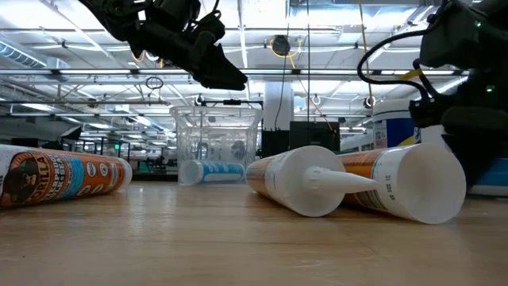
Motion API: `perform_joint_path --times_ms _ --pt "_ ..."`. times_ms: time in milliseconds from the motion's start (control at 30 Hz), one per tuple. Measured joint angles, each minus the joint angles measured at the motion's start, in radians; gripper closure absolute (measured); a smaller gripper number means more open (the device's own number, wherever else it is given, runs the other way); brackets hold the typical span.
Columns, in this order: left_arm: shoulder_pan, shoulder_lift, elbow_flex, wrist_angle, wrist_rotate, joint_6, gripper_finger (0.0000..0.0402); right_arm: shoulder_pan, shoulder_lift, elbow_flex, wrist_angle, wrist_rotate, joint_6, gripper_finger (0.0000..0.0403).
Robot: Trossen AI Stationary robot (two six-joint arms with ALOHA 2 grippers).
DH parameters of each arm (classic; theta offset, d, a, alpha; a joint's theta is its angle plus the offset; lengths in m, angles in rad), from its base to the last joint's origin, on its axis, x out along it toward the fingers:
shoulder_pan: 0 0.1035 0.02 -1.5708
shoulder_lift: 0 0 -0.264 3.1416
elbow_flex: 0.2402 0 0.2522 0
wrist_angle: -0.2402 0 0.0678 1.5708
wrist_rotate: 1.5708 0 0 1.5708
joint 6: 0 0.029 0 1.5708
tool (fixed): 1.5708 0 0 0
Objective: Pick & place silicon tubes, Sealant and Lysol wipes
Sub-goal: Put the left blue sealant into the transparent bin
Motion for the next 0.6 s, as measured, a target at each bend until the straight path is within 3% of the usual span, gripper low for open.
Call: perform_joint_path --times_ms 600 --pt "0.0 0.0 0.0 0.0 0.0 -0.016 0.0107 -0.001 -0.01 -0.001 0.182 0.113 -0.253 0.0197"
